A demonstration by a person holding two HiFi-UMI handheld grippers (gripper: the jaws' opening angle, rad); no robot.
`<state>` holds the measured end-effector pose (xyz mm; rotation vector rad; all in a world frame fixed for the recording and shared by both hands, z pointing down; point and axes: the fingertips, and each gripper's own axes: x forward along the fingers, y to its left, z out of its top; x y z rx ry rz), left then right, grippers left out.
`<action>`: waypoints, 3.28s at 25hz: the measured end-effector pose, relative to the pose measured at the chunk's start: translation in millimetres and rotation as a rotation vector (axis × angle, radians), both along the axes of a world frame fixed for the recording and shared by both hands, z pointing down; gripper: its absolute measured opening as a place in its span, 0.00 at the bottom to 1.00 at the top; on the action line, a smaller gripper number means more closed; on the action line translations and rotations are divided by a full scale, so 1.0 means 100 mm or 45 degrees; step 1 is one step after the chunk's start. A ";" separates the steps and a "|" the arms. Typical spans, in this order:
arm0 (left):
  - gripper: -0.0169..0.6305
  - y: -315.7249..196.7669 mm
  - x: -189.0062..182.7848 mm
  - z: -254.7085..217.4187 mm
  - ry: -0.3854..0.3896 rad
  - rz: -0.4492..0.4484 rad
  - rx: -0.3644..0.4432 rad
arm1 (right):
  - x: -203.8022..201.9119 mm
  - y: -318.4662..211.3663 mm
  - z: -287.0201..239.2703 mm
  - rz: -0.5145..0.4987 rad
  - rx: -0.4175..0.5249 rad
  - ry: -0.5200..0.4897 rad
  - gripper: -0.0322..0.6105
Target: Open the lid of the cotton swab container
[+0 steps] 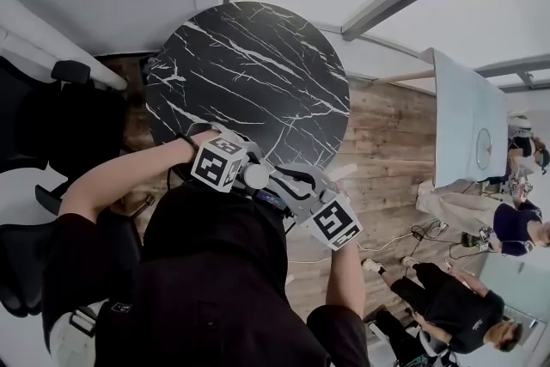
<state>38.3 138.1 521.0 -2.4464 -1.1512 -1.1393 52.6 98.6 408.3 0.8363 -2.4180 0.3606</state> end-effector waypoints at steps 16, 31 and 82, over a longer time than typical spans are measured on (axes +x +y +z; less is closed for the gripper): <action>0.42 0.04 0.02 -0.04 0.079 -0.035 -0.019 | 0.33 -0.17 0.06 0.171 -0.067 -0.189 0.15; 0.42 0.15 0.09 -0.12 0.172 -0.087 -0.076 | 0.50 -0.31 0.33 0.368 -0.129 -0.275 0.09; 0.42 -1.36 0.32 -0.63 0.548 -1.418 -0.181 | 1.27 -0.37 0.01 1.254 0.335 -0.284 0.05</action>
